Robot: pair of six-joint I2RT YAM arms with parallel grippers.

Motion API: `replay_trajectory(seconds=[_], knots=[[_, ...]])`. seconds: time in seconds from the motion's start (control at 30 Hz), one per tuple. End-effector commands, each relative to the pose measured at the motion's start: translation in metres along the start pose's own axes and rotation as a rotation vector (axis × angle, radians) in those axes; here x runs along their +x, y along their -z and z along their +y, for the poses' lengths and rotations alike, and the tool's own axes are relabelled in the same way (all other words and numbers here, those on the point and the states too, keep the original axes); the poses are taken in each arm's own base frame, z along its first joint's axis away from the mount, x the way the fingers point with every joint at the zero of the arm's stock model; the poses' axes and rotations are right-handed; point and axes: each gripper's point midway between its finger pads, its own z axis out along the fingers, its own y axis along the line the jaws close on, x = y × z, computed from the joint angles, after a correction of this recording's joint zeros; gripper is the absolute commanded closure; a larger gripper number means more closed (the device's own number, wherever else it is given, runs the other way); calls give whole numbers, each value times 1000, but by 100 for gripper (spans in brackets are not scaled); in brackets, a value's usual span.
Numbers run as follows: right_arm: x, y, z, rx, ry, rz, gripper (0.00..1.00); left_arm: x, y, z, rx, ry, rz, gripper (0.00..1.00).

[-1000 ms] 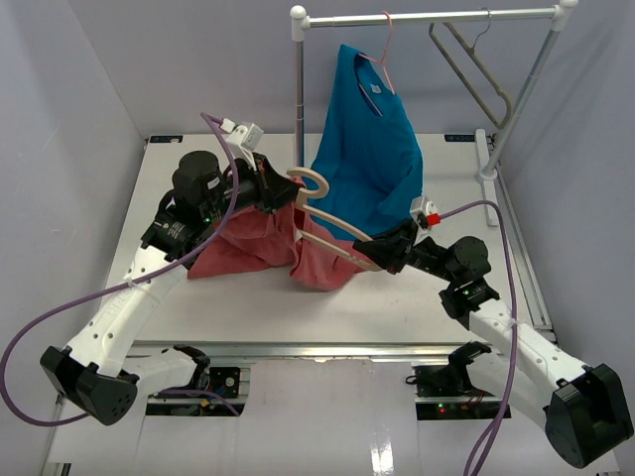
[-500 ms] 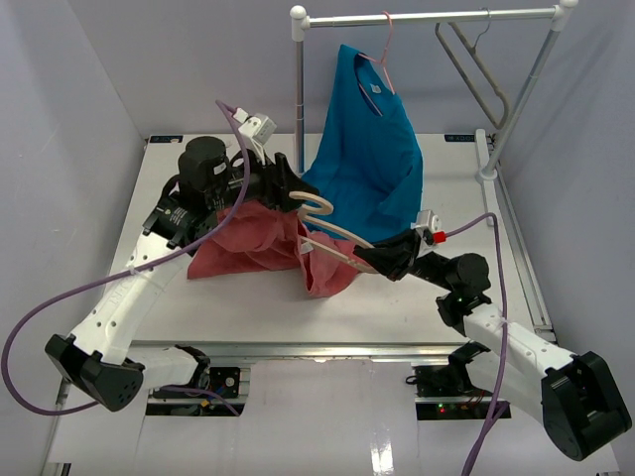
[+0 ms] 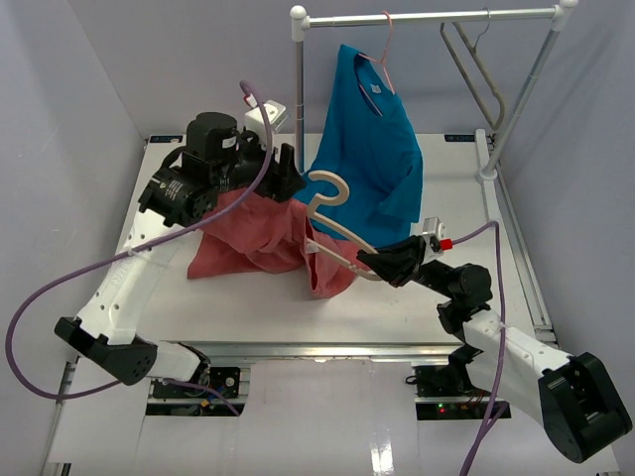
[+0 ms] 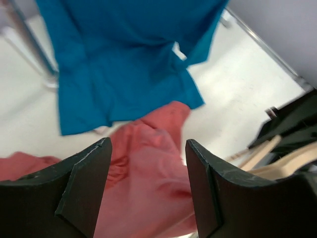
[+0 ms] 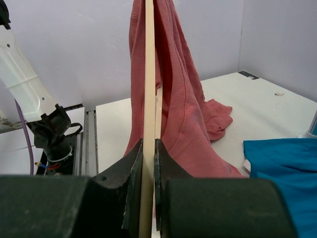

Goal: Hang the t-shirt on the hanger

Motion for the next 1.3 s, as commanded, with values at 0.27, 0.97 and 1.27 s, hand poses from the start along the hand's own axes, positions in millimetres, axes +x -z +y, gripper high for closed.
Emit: replay_trajectory(seconds=[0.27,0.97,1.27], knots=[[-47,11,22,-54,143,-197,92,-41,87,-29,59,-573,-297,31],[-34,21,50,-180,162,-140,92,61,51,-53,488,-721,81,28],[-36,21,52,-186,181,-130,92,81,54,-63,556,-663,97,36]])
